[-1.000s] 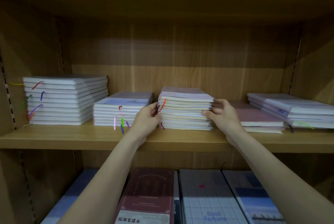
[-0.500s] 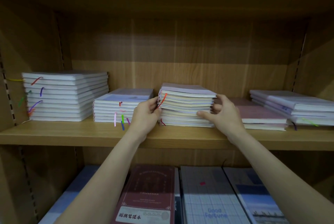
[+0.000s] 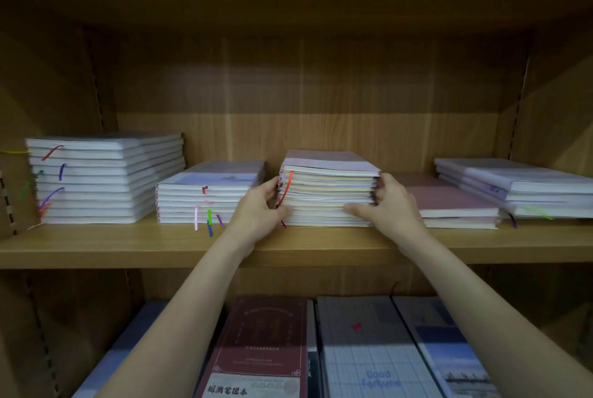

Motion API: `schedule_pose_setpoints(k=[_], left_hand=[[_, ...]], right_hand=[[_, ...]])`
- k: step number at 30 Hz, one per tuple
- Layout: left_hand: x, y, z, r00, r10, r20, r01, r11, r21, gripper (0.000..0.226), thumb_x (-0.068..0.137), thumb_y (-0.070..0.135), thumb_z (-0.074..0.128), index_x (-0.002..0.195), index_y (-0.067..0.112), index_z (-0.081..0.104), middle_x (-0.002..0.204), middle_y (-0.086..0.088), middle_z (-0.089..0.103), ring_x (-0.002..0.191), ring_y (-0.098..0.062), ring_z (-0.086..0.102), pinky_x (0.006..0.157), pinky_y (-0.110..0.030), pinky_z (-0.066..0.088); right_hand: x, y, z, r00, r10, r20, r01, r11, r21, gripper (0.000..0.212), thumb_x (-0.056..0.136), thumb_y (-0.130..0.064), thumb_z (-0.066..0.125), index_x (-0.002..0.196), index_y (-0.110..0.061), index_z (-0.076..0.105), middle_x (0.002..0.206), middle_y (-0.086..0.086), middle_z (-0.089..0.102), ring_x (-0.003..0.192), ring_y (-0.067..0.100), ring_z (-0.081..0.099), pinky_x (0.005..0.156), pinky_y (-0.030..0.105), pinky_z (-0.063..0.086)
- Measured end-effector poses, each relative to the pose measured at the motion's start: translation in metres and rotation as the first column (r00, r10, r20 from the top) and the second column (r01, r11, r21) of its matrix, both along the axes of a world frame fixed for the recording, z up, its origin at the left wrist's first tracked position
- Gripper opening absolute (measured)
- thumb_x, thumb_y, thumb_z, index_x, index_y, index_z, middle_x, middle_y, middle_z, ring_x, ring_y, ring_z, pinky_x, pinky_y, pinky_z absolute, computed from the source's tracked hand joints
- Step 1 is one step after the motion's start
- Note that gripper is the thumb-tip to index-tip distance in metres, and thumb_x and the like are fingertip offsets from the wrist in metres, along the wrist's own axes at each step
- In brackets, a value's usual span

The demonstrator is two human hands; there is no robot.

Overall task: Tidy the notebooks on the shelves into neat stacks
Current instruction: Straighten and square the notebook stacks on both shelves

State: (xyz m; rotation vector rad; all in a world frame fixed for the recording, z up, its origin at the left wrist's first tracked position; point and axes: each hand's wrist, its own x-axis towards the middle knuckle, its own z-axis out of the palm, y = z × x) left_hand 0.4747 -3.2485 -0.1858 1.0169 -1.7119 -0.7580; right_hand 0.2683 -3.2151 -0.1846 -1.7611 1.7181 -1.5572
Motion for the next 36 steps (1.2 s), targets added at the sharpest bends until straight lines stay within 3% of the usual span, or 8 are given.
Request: schedule_pose_setpoints(k=[5,9,14,18,21,29,33,36], left_hand=[[0.0018,-0.0010,0.0011,0.997,-0.042,-0.069,0.046,0.997,0.054,0.062,0.086,-0.009,0.056,0.141,0.010,0.036,0.131,-0.001,0.054,0.109,-0.005,0.051,0.080,-0.007,0.044],[0.0035,-0.0024,0.0006,0.992,-0.057,-0.117,0.065,0.995,0.070,0.069,0.081,-0.015,0.058,0.141,0.010,0.036,0.125,0.006,0.054,0.104,-0.004,0.052,0.073,-0.006,0.047],[0.0020,-0.0024,-0.0001,0.990,0.008,-0.137,-0.003,0.999,0.038,0.073,0.075,-0.016,0.063,0.140,0.006,0.038,0.132,-0.005,0.055,0.111,-0.008,0.052,0.094,-0.019,0.041],[0.0008,-0.0030,-0.0016,0.994,0.104,-0.032,-0.104,0.995,0.004,0.069,0.077,-0.005,0.069,0.139,0.007,0.041,0.132,-0.004,0.054,0.121,-0.016,0.052,0.106,-0.033,0.039],[0.0022,-0.0029,-0.0023,0.989,0.136,0.060,-0.136,0.991,0.009,0.055,0.083,0.005,0.066,0.134,0.011,0.048,0.128,-0.002,0.059,0.121,-0.016,0.052,0.104,-0.032,0.039],[0.0039,-0.0003,-0.0031,0.997,0.066,0.038,-0.065,0.998,-0.025,0.047,0.082,0.003,0.067,0.126,0.013,0.056,0.117,0.003,0.064,0.103,-0.008,0.058,0.091,-0.023,0.044],[0.0022,0.0034,-0.0009,0.994,0.013,-0.111,-0.016,0.999,-0.030,0.053,0.081,0.005,0.068,0.131,0.010,0.051,0.123,0.002,0.060,0.111,-0.010,0.056,0.090,-0.018,0.044],[0.0004,0.0038,0.0039,0.961,-0.023,-0.277,0.016,1.000,-0.027,0.067,0.086,0.011,0.064,0.144,0.008,0.030,0.140,0.004,0.042,0.129,-0.009,0.041,0.103,-0.022,0.038]], right_hand=[[-0.0062,-0.0056,-0.0024,0.978,0.097,0.183,-0.102,0.995,0.020,0.075,0.064,-0.010,0.085,0.127,-0.020,0.046,0.106,-0.004,0.065,0.099,0.013,0.063,0.093,0.034,0.050],[-0.0090,-0.0087,-0.0036,0.947,0.181,0.265,-0.190,0.982,0.008,0.073,0.067,-0.002,0.080,0.131,-0.015,0.046,0.101,-0.005,0.067,0.099,0.015,0.064,0.093,0.036,0.050],[-0.0053,-0.0071,-0.0028,0.948,0.211,0.239,-0.214,0.977,-0.017,0.063,0.073,0.003,0.074,0.127,-0.015,0.049,0.099,-0.006,0.067,0.092,0.010,0.064,0.088,0.028,0.050],[-0.0021,-0.0032,-0.0034,0.981,0.096,0.168,-0.092,0.995,-0.028,0.069,0.071,-0.010,0.080,0.132,-0.011,0.047,0.119,-0.002,0.061,0.107,0.013,0.059,0.093,0.028,0.046],[-0.0007,0.0003,-0.0028,0.998,0.020,0.063,-0.019,1.000,-0.014,0.070,0.072,-0.021,0.080,0.133,-0.012,0.047,0.121,0.002,0.062,0.108,0.013,0.058,0.090,0.027,0.045],[-0.0058,-0.0024,-0.0040,0.994,0.100,0.054,-0.101,0.995,0.009,0.058,0.073,-0.020,0.079,0.126,-0.015,0.055,0.108,-0.002,0.069,0.100,0.011,0.063,0.083,0.024,0.045],[-0.0040,-0.0039,-0.0049,0.989,0.105,0.103,-0.104,0.994,-0.016,0.066,0.075,-0.025,0.078,0.133,-0.015,0.049,0.118,-0.001,0.064,0.111,0.015,0.058,0.091,0.029,0.048],[0.0006,-0.0031,-0.0039,0.989,0.098,0.106,-0.091,0.993,-0.074,0.075,0.083,-0.037,0.068,0.145,-0.017,0.031,0.133,-0.001,0.051,0.125,0.017,0.047,0.104,0.042,0.041]])
